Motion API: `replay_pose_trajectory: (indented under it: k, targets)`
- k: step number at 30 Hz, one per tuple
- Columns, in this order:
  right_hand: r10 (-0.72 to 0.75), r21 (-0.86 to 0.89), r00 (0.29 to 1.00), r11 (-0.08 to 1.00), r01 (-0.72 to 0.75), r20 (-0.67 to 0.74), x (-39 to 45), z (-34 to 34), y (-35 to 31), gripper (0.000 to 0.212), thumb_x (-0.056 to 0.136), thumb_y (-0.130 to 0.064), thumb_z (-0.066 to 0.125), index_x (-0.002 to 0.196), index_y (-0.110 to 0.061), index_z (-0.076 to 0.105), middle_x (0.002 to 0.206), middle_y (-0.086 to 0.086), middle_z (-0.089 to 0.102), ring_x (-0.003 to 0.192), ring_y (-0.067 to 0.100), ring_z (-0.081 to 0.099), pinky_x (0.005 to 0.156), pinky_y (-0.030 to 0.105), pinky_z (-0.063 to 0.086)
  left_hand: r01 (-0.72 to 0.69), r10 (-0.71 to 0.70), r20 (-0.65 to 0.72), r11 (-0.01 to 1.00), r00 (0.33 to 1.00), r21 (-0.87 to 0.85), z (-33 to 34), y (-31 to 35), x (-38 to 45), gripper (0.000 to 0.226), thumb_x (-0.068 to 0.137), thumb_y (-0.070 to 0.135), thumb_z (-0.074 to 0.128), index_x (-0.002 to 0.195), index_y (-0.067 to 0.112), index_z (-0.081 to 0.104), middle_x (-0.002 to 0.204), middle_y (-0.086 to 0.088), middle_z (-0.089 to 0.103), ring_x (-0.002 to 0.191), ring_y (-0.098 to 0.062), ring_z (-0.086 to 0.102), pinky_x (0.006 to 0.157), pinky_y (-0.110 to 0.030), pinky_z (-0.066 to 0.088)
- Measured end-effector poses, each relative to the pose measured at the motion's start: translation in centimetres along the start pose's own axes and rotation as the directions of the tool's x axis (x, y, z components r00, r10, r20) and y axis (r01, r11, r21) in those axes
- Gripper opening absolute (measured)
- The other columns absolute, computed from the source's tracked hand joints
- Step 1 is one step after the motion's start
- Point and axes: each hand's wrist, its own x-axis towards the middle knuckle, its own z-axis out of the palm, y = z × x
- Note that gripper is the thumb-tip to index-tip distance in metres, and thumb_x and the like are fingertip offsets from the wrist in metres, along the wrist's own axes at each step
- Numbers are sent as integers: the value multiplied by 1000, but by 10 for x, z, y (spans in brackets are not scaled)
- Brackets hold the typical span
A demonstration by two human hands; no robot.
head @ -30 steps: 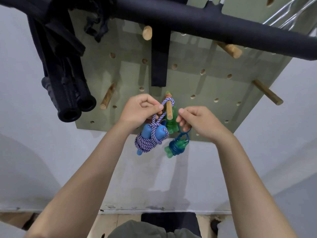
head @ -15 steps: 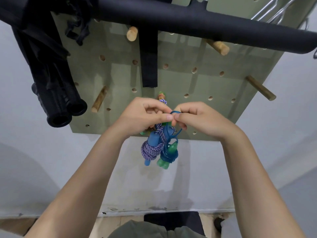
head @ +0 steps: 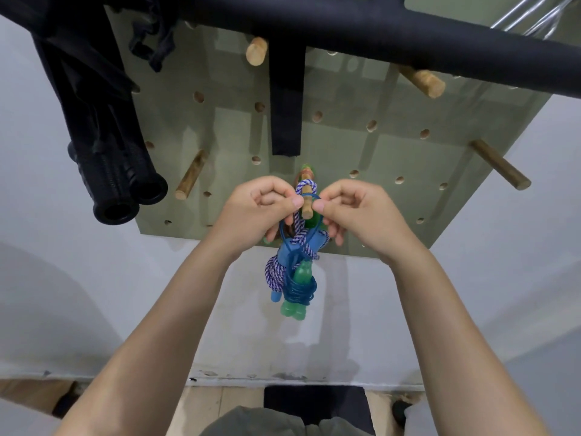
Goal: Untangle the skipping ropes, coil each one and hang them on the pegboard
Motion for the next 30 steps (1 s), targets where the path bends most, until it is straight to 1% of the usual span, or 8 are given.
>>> replay_pose_trajectory:
  k: [2, 5, 10, 14, 17, 21, 26, 30]
  targets:
    - [10, 47, 1000, 999, -10, 3, 3, 1, 4, 10, 91, -6, 65, 91, 3, 60, 64, 14, 59, 50, 25, 55, 46, 31, 47, -3, 2, -46, 1000, 999, -28, 2, -1, 6, 14, 89, 11, 71, 77, 14, 65, 58, 0, 63, 39, -13, 42, 41, -20, 34]
    - [23, 117, 1000, 993, -24, 10, 7, 3, 7, 8, 93, -7, 63, 91, -3, 56, 66, 15, 63, 50, 26, 60, 50, 33, 51, -5, 2, -57, 999, 998, -46, 6, -4, 12, 10, 86, 11, 74, 79, 13, 67, 62, -1, 66, 39, -10, 44, 40, -18, 33]
    - [75, 134, 997, 988, -71, -18, 15, 5, 10, 10, 95, -9, 61, 94, 0, 55, 69, 16, 65, 51, 24, 62, 51, 31, 54, 21, -33, -115, 994, 993, -105, 5, -13, 16, 8, 86, 9, 74, 83, 12, 68, 72, -18, 64, 41, -11, 47, 41, -20, 39]
    - [62, 130, 997, 990, -57, -41, 15, 5, 14, 15, 94, -12, 63, 97, 2, 57, 66, 13, 62, 49, 24, 57, 47, 31, 48, -2, -9, -123, 996, 992, -93, 1, -19, 13, 9, 85, 10, 75, 80, 15, 70, 58, 4, 63, 42, -9, 48, 43, -19, 41]
    - [50, 121, 996, 992, -41, -70, 14, 7, 17, 11, 94, -11, 63, 95, -1, 58, 65, 11, 58, 46, 22, 52, 46, 30, 43, -30, 18, -123, 995, 992, -92, 1, -18, 14, 10, 85, 7, 75, 80, 14, 70, 56, 6, 62, 41, -9, 47, 43, -19, 41]
    - [52, 95, 994, 995, -43, -92, 13, 7, 18, 5, 93, -7, 63, 90, -5, 61, 64, 11, 54, 45, 19, 46, 47, 31, 35, 12, -17, -104, 999, 994, -52, 3, -18, 15, 9, 85, 7, 74, 80, 13, 71, 51, 5, 60, 39, -8, 47, 43, -20, 39]
    - [43, 107, 995, 994, -34, -89, 11, 9, 17, 4, 94, -4, 61, 91, -3, 60, 65, 11, 55, 45, 18, 50, 47, 29, 41, 28, -35, -119, 998, 992, -60, 4, -19, 18, 12, 85, 7, 75, 77, 16, 71, 71, -19, 64, 41, -8, 50, 43, -19, 41]
    - [42, 117, 993, 993, -28, -114, 7, 9, 17, 4, 94, -6, 62, 90, -5, 61, 65, 10, 58, 47, 19, 53, 50, 30, 45, -11, 6, -85, 998, 996, -60, 1, -19, 14, 13, 86, 7, 74, 78, 17, 72, 57, 0, 63, 44, -8, 54, 45, -20, 44]
